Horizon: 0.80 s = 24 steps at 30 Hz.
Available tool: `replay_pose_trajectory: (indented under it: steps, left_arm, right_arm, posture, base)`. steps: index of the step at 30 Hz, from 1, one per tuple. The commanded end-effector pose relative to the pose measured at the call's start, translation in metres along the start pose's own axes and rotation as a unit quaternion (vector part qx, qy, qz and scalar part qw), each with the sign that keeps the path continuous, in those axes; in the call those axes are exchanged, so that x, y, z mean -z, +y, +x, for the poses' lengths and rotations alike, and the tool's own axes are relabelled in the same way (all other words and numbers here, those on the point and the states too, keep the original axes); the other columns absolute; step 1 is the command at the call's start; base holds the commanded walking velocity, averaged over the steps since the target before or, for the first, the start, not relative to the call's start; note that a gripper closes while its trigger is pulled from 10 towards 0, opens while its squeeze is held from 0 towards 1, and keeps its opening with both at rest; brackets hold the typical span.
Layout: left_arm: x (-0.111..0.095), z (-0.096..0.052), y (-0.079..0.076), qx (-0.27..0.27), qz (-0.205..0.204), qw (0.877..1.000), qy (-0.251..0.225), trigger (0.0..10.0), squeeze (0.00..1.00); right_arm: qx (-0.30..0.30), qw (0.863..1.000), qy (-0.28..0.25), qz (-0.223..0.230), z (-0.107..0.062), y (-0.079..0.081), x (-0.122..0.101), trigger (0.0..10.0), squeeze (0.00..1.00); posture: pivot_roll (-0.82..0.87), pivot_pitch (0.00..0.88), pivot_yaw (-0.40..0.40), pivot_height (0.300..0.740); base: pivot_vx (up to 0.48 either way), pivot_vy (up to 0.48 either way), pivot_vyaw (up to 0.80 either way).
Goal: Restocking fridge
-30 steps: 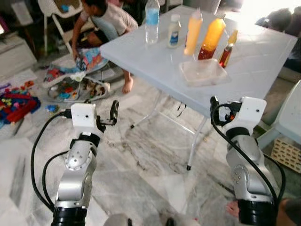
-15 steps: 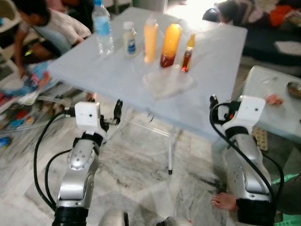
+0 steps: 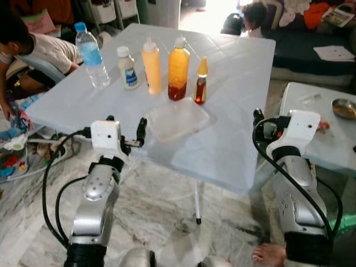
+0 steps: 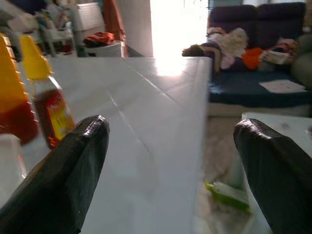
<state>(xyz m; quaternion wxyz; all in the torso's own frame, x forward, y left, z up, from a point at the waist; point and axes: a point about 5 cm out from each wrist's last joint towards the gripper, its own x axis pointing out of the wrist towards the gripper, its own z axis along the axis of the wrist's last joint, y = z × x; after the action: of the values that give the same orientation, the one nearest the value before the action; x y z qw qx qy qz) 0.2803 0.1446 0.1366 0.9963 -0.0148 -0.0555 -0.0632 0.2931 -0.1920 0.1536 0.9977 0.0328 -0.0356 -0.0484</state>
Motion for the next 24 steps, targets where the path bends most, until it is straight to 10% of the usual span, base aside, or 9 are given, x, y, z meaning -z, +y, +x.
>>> replay_pose_trajectory:
  steps: [1, 24]
  left_arm:
    - [0.002, -0.002, 0.008, -0.013, 0.010, 1.000, 0.008, 10.0, 0.00]
    - [-0.002, -0.014, 0.019, 0.000, 0.054, 0.998, 0.022, 10.0, 0.00]
  right_arm:
    - [-0.028, 0.999, -0.004, 0.017, 0.005, 0.009, -0.003, 10.0, 0.00]
    - [-0.160, 0.975, 0.036, 0.148, 0.029, 0.064, 0.001, 10.0, 0.00]
  posture:
    - [-0.01, 0.100, -0.002, 0.740]
    - [0.07, 0.152, 0.041, 0.740]
  base:
    - [0.000, 0.000, 0.00]
    - [0.000, 0.000, 0.00]
